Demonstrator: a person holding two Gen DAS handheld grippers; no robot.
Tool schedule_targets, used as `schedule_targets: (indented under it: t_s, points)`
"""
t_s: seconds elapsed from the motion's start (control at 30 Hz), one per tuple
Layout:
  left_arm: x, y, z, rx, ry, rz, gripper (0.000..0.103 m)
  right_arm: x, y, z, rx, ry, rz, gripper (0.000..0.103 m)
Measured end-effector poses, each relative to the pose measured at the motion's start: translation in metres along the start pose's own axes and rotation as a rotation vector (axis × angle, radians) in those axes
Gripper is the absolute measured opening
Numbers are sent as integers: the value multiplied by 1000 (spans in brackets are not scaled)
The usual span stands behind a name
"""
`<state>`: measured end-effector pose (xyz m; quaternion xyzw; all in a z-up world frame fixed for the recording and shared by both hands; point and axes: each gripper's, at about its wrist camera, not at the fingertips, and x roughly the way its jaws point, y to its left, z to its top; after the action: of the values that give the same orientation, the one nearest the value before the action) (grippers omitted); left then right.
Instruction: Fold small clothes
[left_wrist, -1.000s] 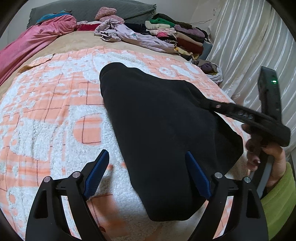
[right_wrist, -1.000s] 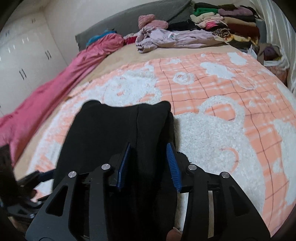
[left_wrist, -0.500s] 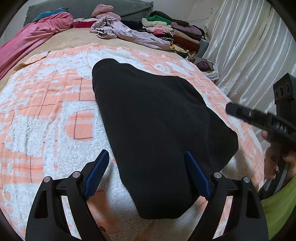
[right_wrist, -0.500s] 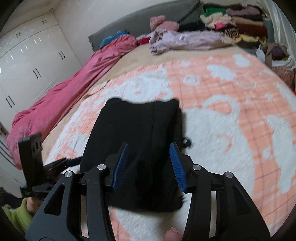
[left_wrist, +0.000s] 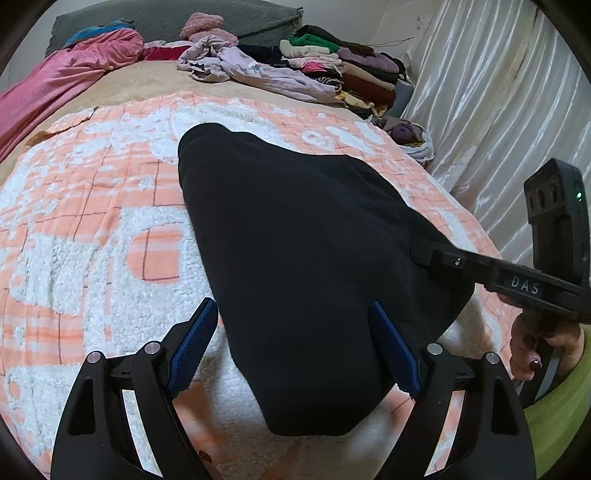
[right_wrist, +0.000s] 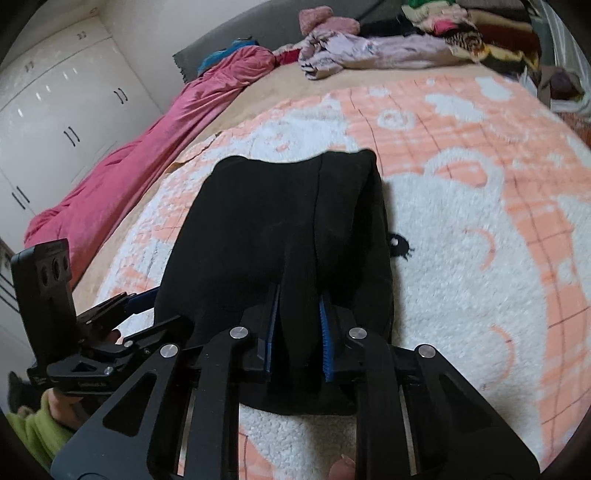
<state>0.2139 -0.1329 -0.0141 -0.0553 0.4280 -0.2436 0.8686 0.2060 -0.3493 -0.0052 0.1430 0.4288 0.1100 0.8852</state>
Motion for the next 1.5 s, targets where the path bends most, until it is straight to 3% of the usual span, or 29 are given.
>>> schedule_targets:
  t_s: [0.37,0.47,0.57,0.67,0.8,1.07,1.13,1.17,1.2,1.4,1.5]
  points:
    - [1,-15,0,56,3,16,83,-5,-7,-1,-13,7,-90,11]
    - [11,-16,-3,77,34,45,83,18,-10,-10,-31,76,-143,20]
    - [19,-10,-6,37,65,23,84,14,-20,-8,26,76,-73,24]
    - [18,-9,-5,43,63,26,84,-9,-32,0,91,6,4,30]
    - [18,-10,-6,44,61,30,84,-20,-43,14,125,-68,-18,31]
    - [20,-12,-5,47,62,30,84,37,-46,58,121,-33,-59,30]
    - [20,-12,-5,46,62,29,84,53,-42,60,81,-8,-95,26]
    - [19,-13,-5,44,61,29,84,56,-41,59,68,0,-93,11]
    - [19,-13,-6,45,61,29,84,57,-37,57,52,-6,-82,5]
    - [17,-18,-6,57,49,32,84,29,-20,65,-51,-127,-178,3]
    - [16,-21,-8,73,44,36,84,47,-25,61,-65,-70,-239,3]
